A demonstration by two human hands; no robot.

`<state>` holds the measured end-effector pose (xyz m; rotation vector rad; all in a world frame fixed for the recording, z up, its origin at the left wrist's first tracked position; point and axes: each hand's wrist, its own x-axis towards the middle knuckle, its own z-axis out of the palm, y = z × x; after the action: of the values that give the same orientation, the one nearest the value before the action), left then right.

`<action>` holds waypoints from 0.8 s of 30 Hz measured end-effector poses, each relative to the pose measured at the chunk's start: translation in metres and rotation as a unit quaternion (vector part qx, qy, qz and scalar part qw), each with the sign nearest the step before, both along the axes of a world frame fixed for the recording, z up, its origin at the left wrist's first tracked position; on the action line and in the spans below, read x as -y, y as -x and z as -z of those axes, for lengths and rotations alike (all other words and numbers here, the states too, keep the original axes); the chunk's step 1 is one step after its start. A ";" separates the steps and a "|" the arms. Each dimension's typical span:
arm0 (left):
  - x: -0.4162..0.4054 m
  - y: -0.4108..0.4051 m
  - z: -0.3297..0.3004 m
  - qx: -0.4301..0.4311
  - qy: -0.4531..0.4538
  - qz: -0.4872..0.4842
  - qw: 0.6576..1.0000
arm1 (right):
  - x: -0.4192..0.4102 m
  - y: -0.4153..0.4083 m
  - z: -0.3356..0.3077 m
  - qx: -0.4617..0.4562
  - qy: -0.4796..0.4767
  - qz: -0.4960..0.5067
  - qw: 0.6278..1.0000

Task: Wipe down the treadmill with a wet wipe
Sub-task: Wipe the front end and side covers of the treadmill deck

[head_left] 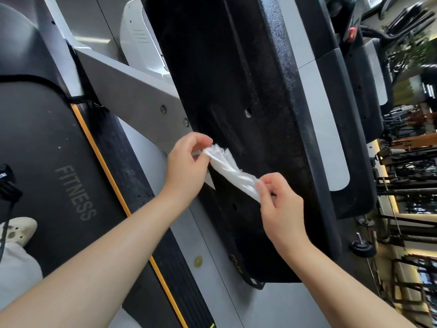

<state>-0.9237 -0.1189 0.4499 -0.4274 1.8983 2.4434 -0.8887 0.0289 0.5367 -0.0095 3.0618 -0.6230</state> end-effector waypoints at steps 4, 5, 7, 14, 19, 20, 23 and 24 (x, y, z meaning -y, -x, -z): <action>-0.001 0.006 -0.008 0.081 -0.173 -0.011 0.982 | 0.000 0.008 -0.001 -0.006 -0.023 0.003 1.000; -0.004 0.006 -0.007 0.138 -0.226 -0.010 0.964 | 0.003 0.011 0.000 -0.011 0.012 0.022 1.000; -0.009 0.005 -0.007 0.233 -0.296 0.008 0.926 | 0.013 0.014 0.001 -0.003 0.118 0.074 0.990; -0.004 -0.006 0.013 0.314 -0.362 0.095 0.873 | 0.018 0.027 -0.005 0.005 0.215 0.207 0.954; -0.012 -0.009 0.012 0.212 -0.298 0.174 0.914 | 0.014 0.027 -0.006 0.026 0.191 0.192 0.962; -0.016 -0.010 0.010 0.199 -0.286 0.201 0.916 | 0.015 0.027 -0.007 0.030 0.196 0.197 0.960; -0.027 -0.016 0.006 0.235 -0.283 0.302 0.880 | 0.015 0.026 -0.008 0.036 0.209 0.196 0.957; -0.030 -0.018 0.006 0.244 -0.304 0.323 0.862 | 0.014 0.025 -0.008 0.035 0.207 0.193 0.958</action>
<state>-0.9059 -0.0885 0.4438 -0.2729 0.8119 2.0345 -0.9142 0.0147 0.5445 0.6000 2.8147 -1.2417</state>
